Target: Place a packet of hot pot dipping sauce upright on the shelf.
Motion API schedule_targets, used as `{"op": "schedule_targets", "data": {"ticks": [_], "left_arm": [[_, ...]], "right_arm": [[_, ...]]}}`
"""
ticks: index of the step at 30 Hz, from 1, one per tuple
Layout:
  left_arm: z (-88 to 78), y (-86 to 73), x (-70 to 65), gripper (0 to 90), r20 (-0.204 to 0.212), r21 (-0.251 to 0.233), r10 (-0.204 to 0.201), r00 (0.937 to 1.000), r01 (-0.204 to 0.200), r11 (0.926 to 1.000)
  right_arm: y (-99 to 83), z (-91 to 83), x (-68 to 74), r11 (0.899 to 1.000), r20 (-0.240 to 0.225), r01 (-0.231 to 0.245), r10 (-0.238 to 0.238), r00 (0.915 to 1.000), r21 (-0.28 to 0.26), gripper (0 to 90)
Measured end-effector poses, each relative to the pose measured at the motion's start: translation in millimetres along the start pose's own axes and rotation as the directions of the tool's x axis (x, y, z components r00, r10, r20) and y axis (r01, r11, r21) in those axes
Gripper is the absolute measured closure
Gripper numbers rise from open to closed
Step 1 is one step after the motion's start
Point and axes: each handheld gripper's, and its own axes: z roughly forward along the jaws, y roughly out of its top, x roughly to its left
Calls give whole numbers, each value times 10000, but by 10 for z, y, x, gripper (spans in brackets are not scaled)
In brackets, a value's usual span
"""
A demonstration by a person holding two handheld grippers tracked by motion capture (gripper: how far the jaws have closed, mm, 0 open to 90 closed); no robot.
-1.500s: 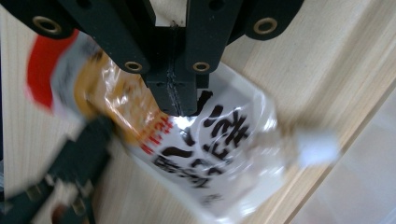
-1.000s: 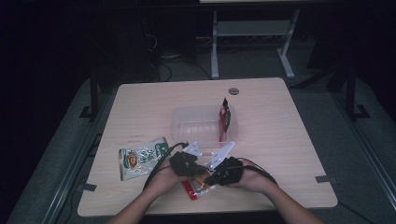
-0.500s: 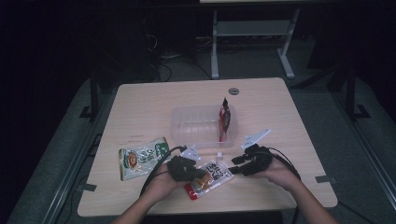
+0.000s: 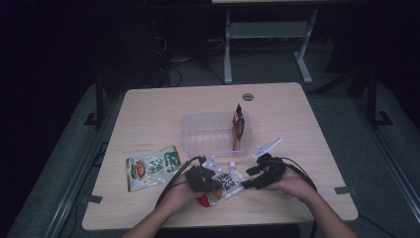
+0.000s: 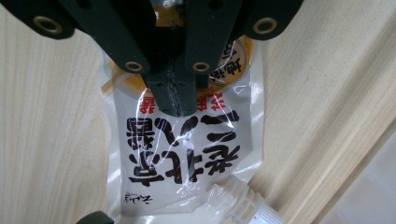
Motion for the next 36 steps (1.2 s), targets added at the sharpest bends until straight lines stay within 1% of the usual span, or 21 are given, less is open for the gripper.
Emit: {"op": "schedule_targets", "data": {"ticks": [1, 6, 8, 11, 12, 14, 15, 17, 19, 22, 23, 26, 27, 28, 29, 30, 32, 34, 36], "left_arm": [[0, -1, 2, 900, 6, -12, -37, 10000, 37, 10000], [0, -7, 3, 900, 35, -56, -92, 10000, 92, 9999], [0, -13, 6, 900, 76, -92, -157, 9998, 158, 9998], [-1, -14, 10, 900, 104, -95, -143, 9998, 144, 9999], [-5, -16, 18, 900, 119, -49, -68, 9999, 69, 10000], [-4, -18, 15, 900, 116, -84, -126, 9999, 127, 9999], [-7, -19, 18, 900, 107, -39, -55, 9999, 56, 10000], [-8, -19, 16, 900, 100, -45, -57, 9999, 58, 10000], [0, -26, 7, 900, 76, -180, -122, 9999, 123, 9998], [-2, -28, 8, 900, 85, -184, -120, 9999, 122, 9998], [-1, -30, 8, 900, 84, -194, -115, 9999, 116, 9997], [-2, -32, 12, 900, 76, -217, -80, 9999, 81, 9997], [-2, -32, 12, 900, 76, -217, -80, 9999, 81, 9997], [-3, -32, 11, 899, 72, -220, -50, 10000, 51, 9997], [-6, -33, 15, 899, 72, -188, 27, 10000, -26, 9998], [-4, -35, 12, 899, 61, -244, -2, 10000, 3, 9997], [-6, -41, 16, 899, 77, -266, -37, 10000, 39, 9996], [-9, -44, 17, 899, 100, -267, -76, 9999, 78, 9996], [-20, -51, 24, 899, 153, -318, -91, 9998, 95, 9994]], "right_arm": [[1, 13, 4, 10000, -99, -81, 81, 9999, -20, 365], [22, 98, 6, 9996, -431, -38, 50, 9991, 283, 367], [23, 146, -1, 9995, -548, 170, -155, 9984, 281, 381], [44, 185, 32, 9994, -924, -26, 58, 9957, 344, 408], [52, 200, 41, 9993, -1018, -21, 58, 9948, 363, 410], [72, 228, 55, 9995, -1097, -49, 83, 9939, 318, 413], [81, 238, 55, 9995, -1163, -120, 154, 9931, 299, 417], [92, 254, 43, 9993, -1286, -220, 257, 9914, 296, 438], [96, 269, 45, 9990, -1414, -334, 375, 9892, 312, 456], [106, 307, 65, 9992, -1554, -307, 345, 9873, 266, 484], [114, 322, 71, 9995, -1568, -229, 262, 9873, 222, 497], [133, 350, 59, 9992, -1687, -323, 356, 9850, 223, 567], [133, 350, 59, 9992, -1687, -323, 356, 9850, 223, 567], [136, 358, 46, 9994, -1657, -265, 296, 9857, 207, 628], [136, 354, 45, 9996, -1652, -225, 246, 9860, 149, 649], [136, 343, 46, 9995, -1724, -322, 328, 9845, 62, 671], [141, 329, 35, 9997, -1776, -252, 260, 9838, 64, 685], [141, 330, 29, 9995, -1841, -327, 327, 9824, 32, 707], [146, 329, 39, 9995, -1827, -299, 306, 9827, 63, 753]]}}
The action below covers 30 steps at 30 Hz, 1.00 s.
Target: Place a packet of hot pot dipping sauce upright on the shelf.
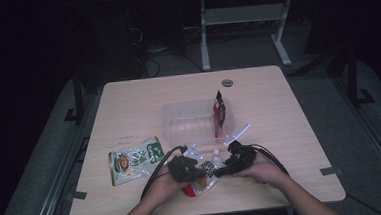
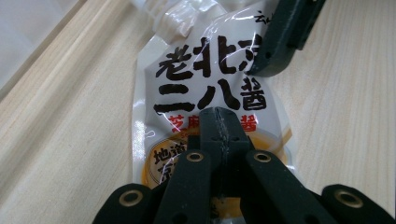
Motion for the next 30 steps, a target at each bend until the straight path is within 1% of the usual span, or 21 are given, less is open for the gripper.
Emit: {"op": "schedule_targets", "data": {"ticks": [1, 3, 6, 8, 9, 10, 11, 13, 14, 16, 17, 20, 21, 22, 23, 24, 25, 26, 28, 29, 30], "left_arm": [[-8, -5, 8, 899, 68, -61, -50, 10000, 51, 10000], [-33, -13, 25, 899, 253, -112, -221, 9994, 224, 9997], [-71, -26, 47, 898, 491, -299, -438, 9978, 453, 9985], [-111, -29, 50, 898, 508, -303, -397, 9979, 413, 9987], [-111, -29, 50, 898, 508, -303, -397, 9979, 413, 9987], [-160, -34, 48, 898, 510, -440, -389, 9979, 412, 9982], [-160, -34, 48, 898, 510, -440, -389, 9979, 412, 9982], [-252, -60, 51, 898, 538, -545, -400, 9978, 429, 9976], [-285, -73, 53, 898, 532, -529, -415, 9977, 443, 9976], [-348, -106, 62, 898, 463, -617, -416, 9981, 444, 9971], [-378, -121, 73, 898, 441, -614, -354, 9984, 381, 9974], [-440, -150, 113, 898, 317, -578, -394, 9987, 412, 9975], [-450, -157, 126, 898, 292, -597, -416, 9987, 433, 9973], [-457, -160, 138, 898, 287, -636, -459, 9985, 476, 9968], [-457, -160, 138, 898, 287, -636, -459, 9985, 476, 9968], [-458, -163, 144, 898, 296, -725, -555, 9980, 575, 9957], [-458, -163, 144, 898, 296, -725, -555, 9980, 575, 9957], [-457, -165, 147, 898, 309, -643, -484, 9984, 503, 9967], [-438, -163, 128, 898, 378, -685, -582, 9976, 607, 9958], [-438, -163, 128, 898, 378, -685, -582, 9976, 607, 9958], [-433, -158, 126, 898, 374, -645, -505, 9980, 529, 9965]], "right_arm": [[0, 7, 2, 9999, 6, 99, -99, 10000, -90, 776], [6, 6, 14, 9996, 40, 246, -246, 9997, -104, 818], [16, -2, 30, 9989, 88, 444, -443, 9990, -179, 861], [23, -19, 39, 9981, 66, 589, -587, 9983, -202, 870], [23, -24, 45, 9974, 38, 658, -657, 9978, -307, 873], [27, -40, 55, 9968, 9, 720, -720, 9974, -361, 876], [27, -40, 55, 9968, 9, 720, -720, 9974, -361, 876], [39, -93, 108, 9948, -31, 863, -866, 9962, -543, 879], [39, -108, 114, 9924, -6, 1031, -1034, 9946, -671, 880], [44, -151, 147, 9904, -42, 1114, -1121, 9937, -815, 881], [46, -168, 164, 9888, -35, 1186, -1194, 9928, -905, 882], [69, -219, 206, 9824, 20, 1525, -1532, 9882, -1081, 882], [78, -234, 225, 9823, -36, 1504, -1517, 9884, -1119, 883], [88, -247, 235, 9794, 2, 1631, -1642, 9864, -1188, 883], [88, -247, 235, 9794, 2, 1631, -1642, 9864, -1188, 883], [113, -269, 260, 9761, -81, 1754, -1779, 9840, -1284, 884], [124, -273, 263, 9699, -78, 1965, -1997, 9798, -1440, 884], [132, -289, 286, 9716, -149, 1832, -1875, 9822, -1498, 885], [151, -310, 300, 9638, -100, 2008, -2057, 9786, -1751, 886], [151, -310, 300, 9638, -100, 2008, -2057, 9786, -1751, 886], [157, -324, 307, 9618, -174, 1987, -2056, 9785, -1882, 887]]}}
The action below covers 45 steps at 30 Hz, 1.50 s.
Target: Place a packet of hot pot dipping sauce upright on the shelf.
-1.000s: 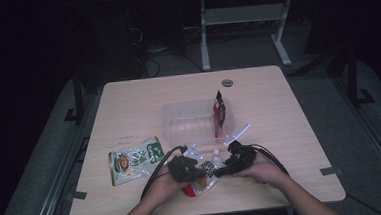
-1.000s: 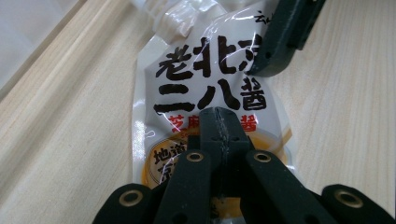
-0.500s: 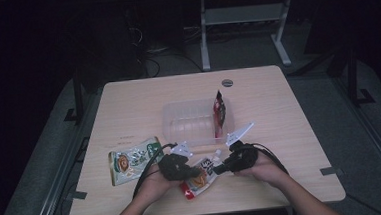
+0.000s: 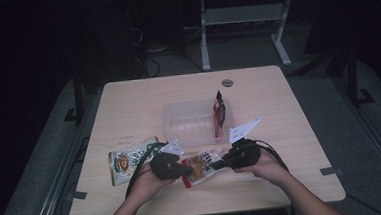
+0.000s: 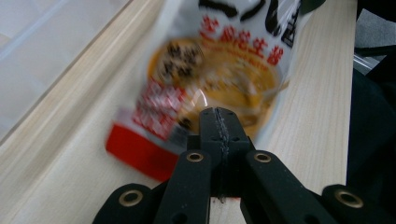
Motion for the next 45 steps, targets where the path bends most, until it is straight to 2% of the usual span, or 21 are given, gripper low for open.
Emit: {"op": "schedule_targets", "data": {"ticks": [7, 10, 17, 25, 31, 33, 37, 40, 45], "left_arm": [[43, 58, -22, 898, 199, -465, -83, 9998, 93, 9989], [60, 74, -57, 898, 149, -490, 57, 9999, -50, 9988], [-46, 32, 6, 896, 266, -585, -81, 9996, 97, 9982], [-221, -48, -1, 742, 320, -594, -117, 9994, 136, 9981], [-320, -179, -40, 591, 250, -396, -62, 9997, 72, 9992], [-339, -254, -60, 543, 265, -364, -314, 9992, 323, 9988], [-370, -340, -65, 452, 143, -367, -368, 9992, 373, 9986], [-406, -386, -70, 398, 23, -427, -472, 9989, 473, 9980], [-445, -388, -39, 348, -141, -460, -366, 9992, 360, 9983]], "right_arm": [[111, -49, 117, 9973, -393, 548, -567, 9976, -497, 888], [153, -50, 152, 9966, -501, 625, -653, 9966, -545, 887], [149, -93, 142, 9955, -284, 679, -699, 9971, -667, 888], [198, -180, 177, 9922, 105, 991, -986, 9951, -755, 888], [272, -243, 208, 9899, 351, 1249, -1228, 9918, -673, 889], [300, -276, 219, 9885, 420, 1337, -1310, 9905, -703, 889], [360, -356, 220, 9857, 521, 1491, -1453, 9880, -782, 889], [411, -413, 229, 9844, 658, 1586, -1537, 9859, -766, 888], [505, -503, 213, 9809, 1001, 1741, -1654, 9811, -863, 888]]}}
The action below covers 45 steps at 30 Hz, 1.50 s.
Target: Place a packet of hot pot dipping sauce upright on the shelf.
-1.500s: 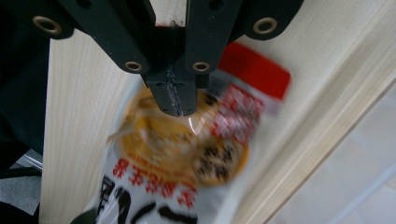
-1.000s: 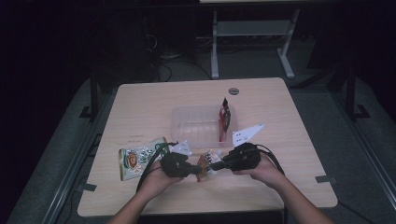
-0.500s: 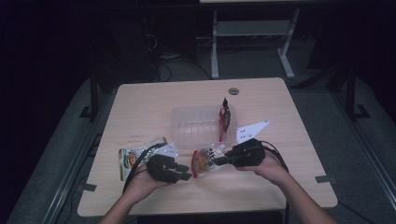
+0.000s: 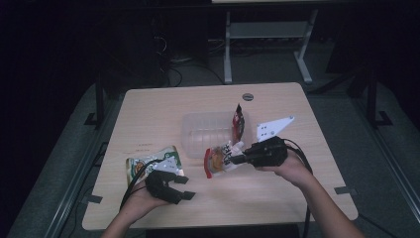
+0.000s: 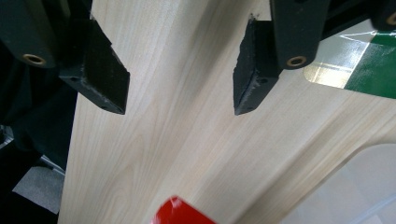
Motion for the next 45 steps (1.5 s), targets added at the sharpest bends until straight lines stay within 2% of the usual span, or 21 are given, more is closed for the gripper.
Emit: {"op": "schedule_targets", "data": {"ticks": [7, 8, 14, 16, 18, 21, 31, 33, 36, 43, 45], "left_arm": [[12, -12, -8, 335, 34, -20, -34, 10000, 34, 10000], [5, -11, 0, 335, 3, 39, 58, 10000, -58, 10000], [15, -11, -9, 332, 12, -70, -44, 10000, 44, 10000], [17, -11, 0, 332, 12, 49, 88, 10000, -88, 9999], [20, -10, 5, 331, -9, 92, 176, 9998, -176, 9998], [30, -17, -6, 329, 10, 20, 2, 10000, -2, 10000], [24, -21, 4, 329, 15, 80, 109, 9999, -109, 9999], [27, -21, 0, 329, 35, 39, 2, 10000, -2, 10000], [21, -22, 6, 329, 26, 100, 80, 10000, -80, 9999], [22, -21, 2, 329, 44, 26, -21, 10000, 21, 10000], [21, -18, 4, 329, 24, 97, 73, 10000, -73, 9999]], "right_arm": [[133, -146, -130, 9999, 600, -136, 134, 9981, 38, 888], [152, -168, -148, 9999, 699, -144, 143, 9975, 9, 888], [244, -282, -245, 9997, 1105, -147, 166, 9937, -180, 888], [287, -312, -287, 9997, 1252, -127, 151, 9920, -202, 888], [320, -316, -320, 9998, 1371, -150, 171, 9904, -163, 888], [349, -294, -399, 9996, 1579, -280, 277, 9871, -4, 888], [342, -177, -616, 9972, 2231, -593, 478, 9736, 450, 888], [333, -161, -646, 9964, 2308, -658, 519, 9716, 529, 888], [322, -151, -672, 9962, 2355, -693, 551, 9703, 525, 888], [283, -185, -693, 9942, 2538, -834, 634, 9652, 686, 887], [276, -186, -699, 9934, 2631, -851, 622, 9628, 766, 887]]}}
